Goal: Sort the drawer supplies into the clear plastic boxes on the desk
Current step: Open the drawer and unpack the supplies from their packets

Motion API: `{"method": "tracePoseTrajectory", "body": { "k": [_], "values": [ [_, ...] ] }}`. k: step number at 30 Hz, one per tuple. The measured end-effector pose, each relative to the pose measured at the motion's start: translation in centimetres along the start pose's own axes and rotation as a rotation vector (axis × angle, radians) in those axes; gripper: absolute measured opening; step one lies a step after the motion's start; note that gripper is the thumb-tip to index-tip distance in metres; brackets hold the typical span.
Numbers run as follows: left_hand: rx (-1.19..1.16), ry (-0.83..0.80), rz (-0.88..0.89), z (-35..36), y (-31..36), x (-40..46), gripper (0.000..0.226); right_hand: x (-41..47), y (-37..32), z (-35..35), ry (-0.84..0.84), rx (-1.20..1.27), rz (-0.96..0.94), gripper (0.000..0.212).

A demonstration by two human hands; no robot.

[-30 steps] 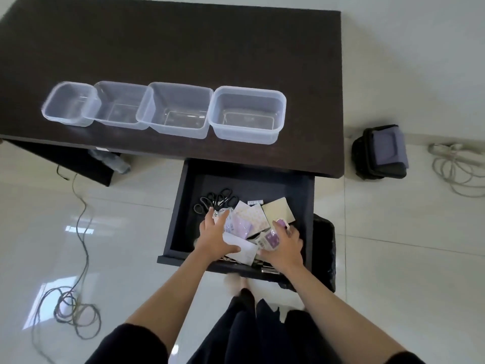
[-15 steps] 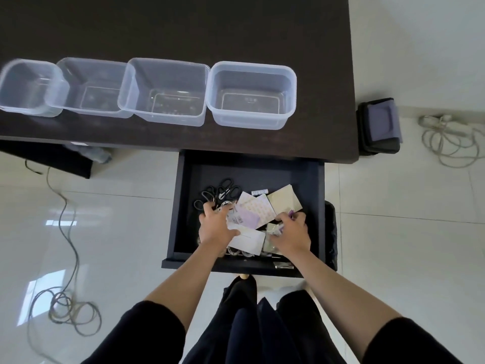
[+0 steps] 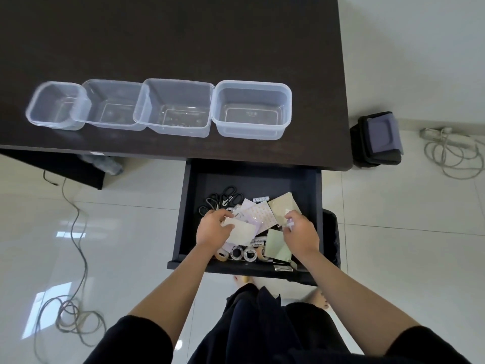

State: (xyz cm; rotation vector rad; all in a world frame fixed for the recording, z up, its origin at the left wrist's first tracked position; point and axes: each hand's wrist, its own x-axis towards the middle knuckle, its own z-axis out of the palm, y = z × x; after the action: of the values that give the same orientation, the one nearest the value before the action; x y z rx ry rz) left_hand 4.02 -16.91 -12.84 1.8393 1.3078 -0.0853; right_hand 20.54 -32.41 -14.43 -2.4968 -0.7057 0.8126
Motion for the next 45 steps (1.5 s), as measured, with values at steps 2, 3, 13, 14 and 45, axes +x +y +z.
{"method": "tracePoseTrajectory", "body": {
  "k": [2,3,13,14,45],
  "values": [
    [-0.076,0.032,-0.008,-0.8,0.5,-0.4,0.02,0.0,-0.5,-0.5,0.014,0.016,-0.038,0.027],
    [-0.1,0.046,-0.012,-1.1,0.8,-0.6,0.019,0.0,-0.7,-0.8,0.02,0.028,-0.054,0.027],
    [-0.249,0.324,0.002,-0.5,6.6,-4.2,0.02,0.1,-1.3,-6.1,0.012,0.144,-0.244,0.033],
    [-0.27,0.348,0.002,0.3,7.6,-4.8,0.02,0.0,-0.9,-6.9,0.008,0.152,-0.269,0.034],
    [-0.15,0.117,-0.221,29.1,16.7,-13.9,0.011,-2.1,22.8,-13.2,-0.147,0.219,-0.066,0.02]
  ]
}}
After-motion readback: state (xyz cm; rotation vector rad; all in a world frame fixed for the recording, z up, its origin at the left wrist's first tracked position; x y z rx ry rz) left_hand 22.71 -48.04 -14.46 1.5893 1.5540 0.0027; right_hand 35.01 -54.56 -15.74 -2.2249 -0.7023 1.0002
